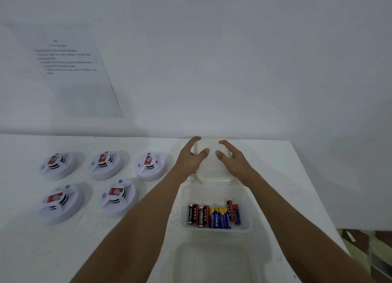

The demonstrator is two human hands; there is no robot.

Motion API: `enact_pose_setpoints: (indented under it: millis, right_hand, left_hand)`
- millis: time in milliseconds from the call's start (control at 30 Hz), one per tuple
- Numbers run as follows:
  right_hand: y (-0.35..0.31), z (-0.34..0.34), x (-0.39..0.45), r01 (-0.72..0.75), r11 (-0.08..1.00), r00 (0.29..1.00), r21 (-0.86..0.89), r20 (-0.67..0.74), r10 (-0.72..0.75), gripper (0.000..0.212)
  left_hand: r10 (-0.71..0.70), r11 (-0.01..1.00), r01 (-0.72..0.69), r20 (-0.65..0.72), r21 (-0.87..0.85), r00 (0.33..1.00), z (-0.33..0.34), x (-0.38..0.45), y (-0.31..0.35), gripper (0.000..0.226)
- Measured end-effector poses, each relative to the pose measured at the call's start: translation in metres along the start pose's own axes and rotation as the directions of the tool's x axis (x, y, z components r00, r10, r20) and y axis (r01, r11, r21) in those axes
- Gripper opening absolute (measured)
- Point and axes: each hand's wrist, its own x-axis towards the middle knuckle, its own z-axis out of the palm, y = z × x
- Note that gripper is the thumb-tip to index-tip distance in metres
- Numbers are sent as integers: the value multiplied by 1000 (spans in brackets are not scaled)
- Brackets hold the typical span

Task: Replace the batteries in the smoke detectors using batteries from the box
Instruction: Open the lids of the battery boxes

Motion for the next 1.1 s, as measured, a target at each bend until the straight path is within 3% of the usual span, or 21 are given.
enact_pose_setpoints:
  millis: [200,367,567,700,833,933,1100]
  right_hand:
    - [2,-1,0,11,1000,1000,-1,-19,-11,44]
    - [0,-5,6,14,999,998,-38,-57,-16,47]
    - [-7,-14,5,18,991,999,-131,41,-13,55]
    - [-16,-25,11,35,965,988,-259,156,6,56]
    - [-19,-23,10,47,918,996,-394,-49,-72,67]
    - [-20,-20,1,-34,874,979,-485,-193,-69,72]
    - [-10,-21,-27,-153,923,973,-353,-216,78,75]
  left_hand:
    - [-21,993,17,-36,-118,999,3,4,-6,39]
    - [29,994,-38,-97,-101,995,-2,14,-10,33]
    - [124,981,-123,3,150,992,-8,15,-8,42]
    - [84,949,-122,141,291,986,-21,24,7,66]
    - [79,890,-178,243,421,967,-27,33,20,69]
    - [-14,883,-93,222,461,975,-31,33,18,80]
    - [-19,946,-32,152,323,988,-33,15,-1,81]
